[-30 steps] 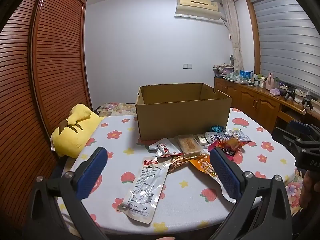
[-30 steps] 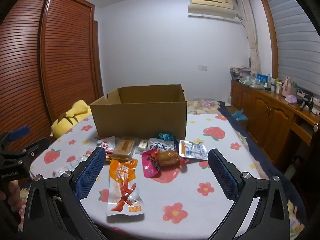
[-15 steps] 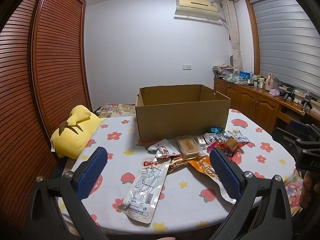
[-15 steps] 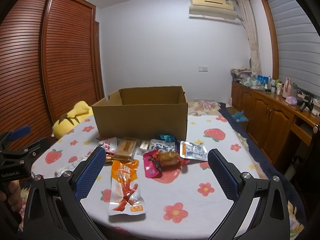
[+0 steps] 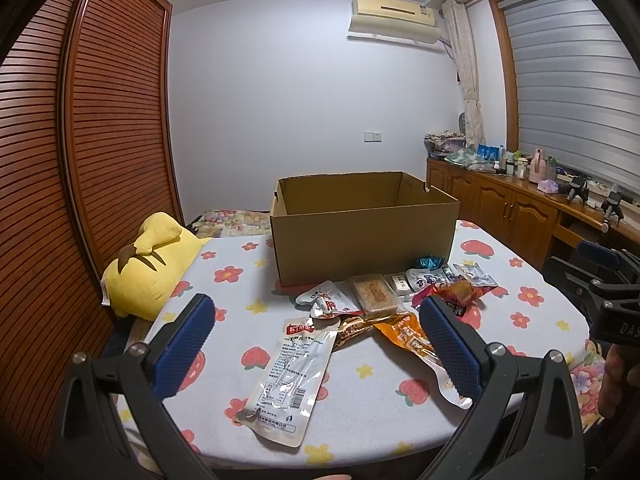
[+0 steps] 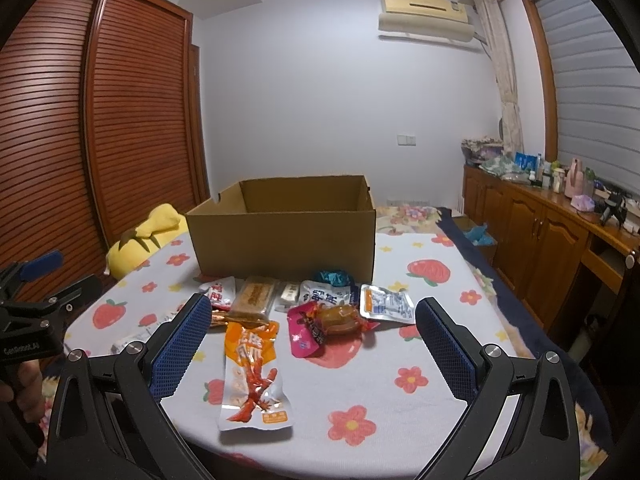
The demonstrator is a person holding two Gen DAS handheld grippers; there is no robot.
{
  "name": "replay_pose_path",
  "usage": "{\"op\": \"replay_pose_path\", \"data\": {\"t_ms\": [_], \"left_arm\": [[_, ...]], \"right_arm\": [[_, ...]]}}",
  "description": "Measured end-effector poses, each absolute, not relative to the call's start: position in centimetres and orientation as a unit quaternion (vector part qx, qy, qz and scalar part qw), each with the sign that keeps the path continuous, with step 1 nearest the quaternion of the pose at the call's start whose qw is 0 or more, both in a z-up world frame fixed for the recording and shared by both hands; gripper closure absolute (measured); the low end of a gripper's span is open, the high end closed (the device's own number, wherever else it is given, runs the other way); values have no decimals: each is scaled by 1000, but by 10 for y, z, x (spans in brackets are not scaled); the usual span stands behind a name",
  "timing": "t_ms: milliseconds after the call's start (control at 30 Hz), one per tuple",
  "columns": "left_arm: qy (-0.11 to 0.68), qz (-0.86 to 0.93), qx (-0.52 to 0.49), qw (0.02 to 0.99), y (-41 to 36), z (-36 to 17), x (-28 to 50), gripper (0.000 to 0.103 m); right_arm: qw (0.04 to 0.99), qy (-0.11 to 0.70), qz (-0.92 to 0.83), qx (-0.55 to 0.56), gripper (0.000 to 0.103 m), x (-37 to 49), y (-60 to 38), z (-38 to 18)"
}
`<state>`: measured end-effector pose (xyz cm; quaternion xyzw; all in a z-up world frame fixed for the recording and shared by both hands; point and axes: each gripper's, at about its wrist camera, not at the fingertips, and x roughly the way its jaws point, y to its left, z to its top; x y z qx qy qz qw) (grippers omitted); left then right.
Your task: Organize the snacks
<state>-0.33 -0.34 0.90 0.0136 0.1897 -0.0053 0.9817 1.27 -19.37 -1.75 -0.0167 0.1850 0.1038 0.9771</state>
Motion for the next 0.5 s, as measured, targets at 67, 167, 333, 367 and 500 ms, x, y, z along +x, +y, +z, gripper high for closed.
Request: {"op": "replay_pose_path", "data": {"t_ms": [67,167,333,367,500], "left_arm": [[188,-6,13,982,-3,11,-5,0],[186,-7,14,982,-3,12,-6,0],[184,-7,15,983,-2,14,-7,0],[183,-7,16,983,-2,14,-7,0],[183,-7,15,983,-2,15,-8,0]], "right_arm": [[977,185,104,-16,0,12,-194,-17],[977,184,104,-17,0,12,-193,-17],[978,181,106,-18,0,9,-189,-9],[978,181,106,-18,0,9,-189,-10],[978,181,106,-17,0,9,-190,-10]]}}
